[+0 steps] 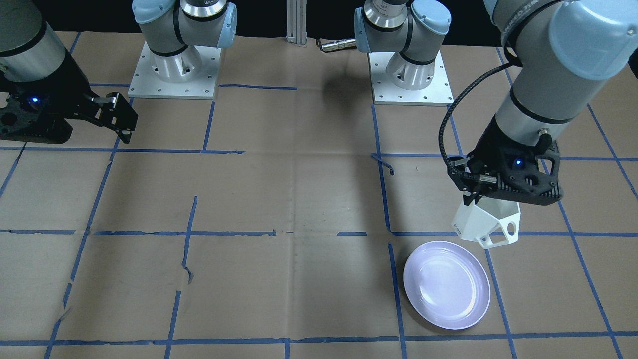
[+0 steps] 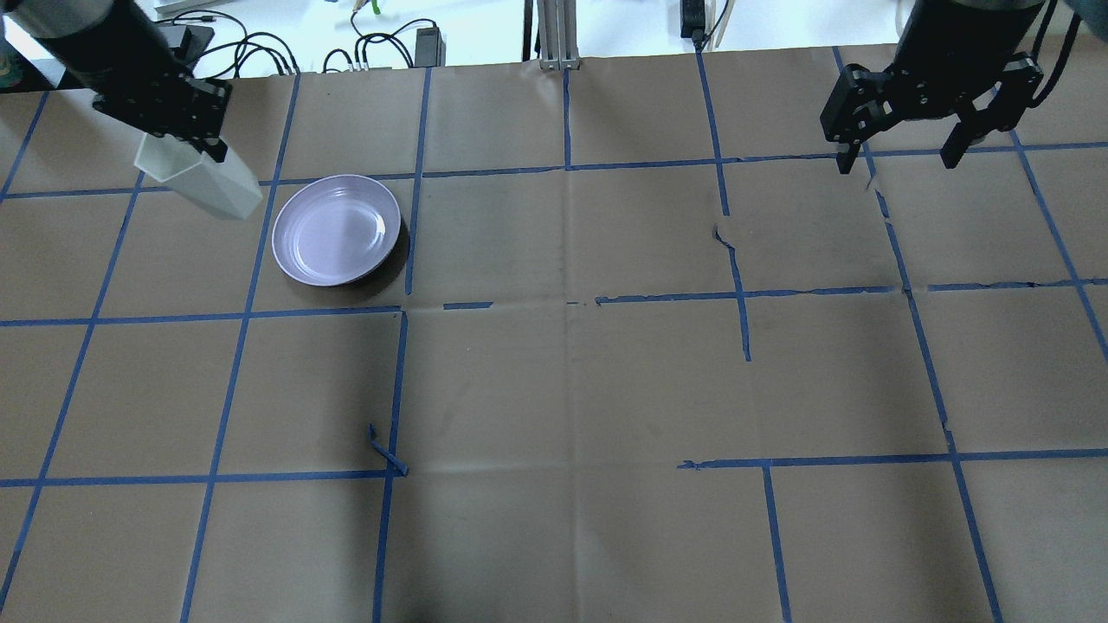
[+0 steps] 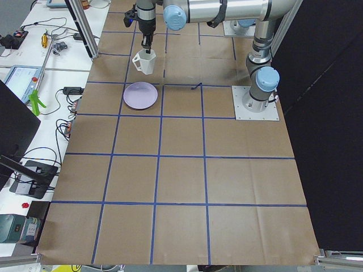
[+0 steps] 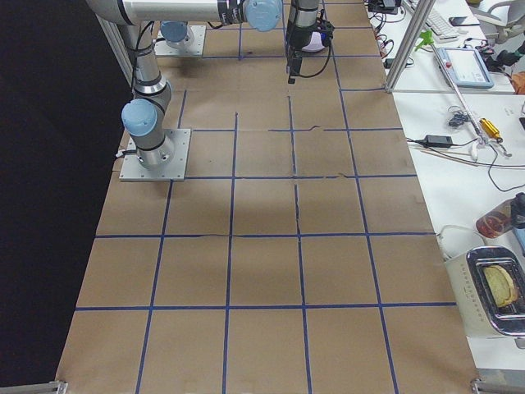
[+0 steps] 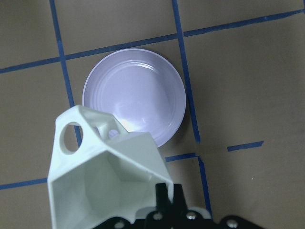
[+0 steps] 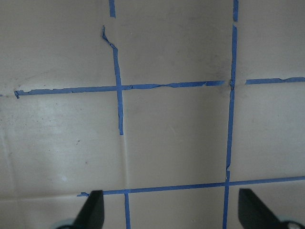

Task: Flip cup and place on plate
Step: 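Carry the white cup over the lavender plate and lower it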

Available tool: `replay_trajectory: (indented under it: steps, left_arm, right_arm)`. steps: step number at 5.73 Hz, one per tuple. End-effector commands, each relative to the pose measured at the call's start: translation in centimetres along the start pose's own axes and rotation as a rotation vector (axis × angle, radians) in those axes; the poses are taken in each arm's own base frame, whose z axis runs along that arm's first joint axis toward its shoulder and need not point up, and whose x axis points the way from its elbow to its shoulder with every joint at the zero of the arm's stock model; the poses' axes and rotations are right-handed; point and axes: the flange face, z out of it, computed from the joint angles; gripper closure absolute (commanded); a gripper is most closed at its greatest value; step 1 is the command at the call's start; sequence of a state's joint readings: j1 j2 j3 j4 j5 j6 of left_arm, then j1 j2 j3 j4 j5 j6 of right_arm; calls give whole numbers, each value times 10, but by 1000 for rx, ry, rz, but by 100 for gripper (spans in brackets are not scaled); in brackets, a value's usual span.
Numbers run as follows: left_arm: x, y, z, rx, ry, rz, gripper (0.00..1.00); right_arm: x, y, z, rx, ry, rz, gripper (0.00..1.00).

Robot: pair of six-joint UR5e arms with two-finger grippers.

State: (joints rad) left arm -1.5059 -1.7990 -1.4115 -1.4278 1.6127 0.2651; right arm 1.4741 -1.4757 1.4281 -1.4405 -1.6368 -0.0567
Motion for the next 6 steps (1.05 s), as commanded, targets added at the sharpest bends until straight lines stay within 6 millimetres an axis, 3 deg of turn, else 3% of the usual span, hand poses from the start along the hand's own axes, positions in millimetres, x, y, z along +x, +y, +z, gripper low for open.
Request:
replay_trajectory:
  steps: [1, 3, 4, 6]
  left_arm:
    - [0, -26, 46, -16, 1, 35, 100]
    - [-15, -51, 126, -46, 13, 30, 100]
    - [-32, -50, 150, -83, 27, 38, 100]
    - [-34, -47, 189, -145, 47, 59, 100]
  right_arm:
    - [0, 0, 0, 0, 0, 0, 0]
    - [0, 0, 0, 0, 0, 0, 0]
    - [0, 0, 0, 1, 0, 0, 0]
    - [0, 0, 0, 1, 0, 0, 0]
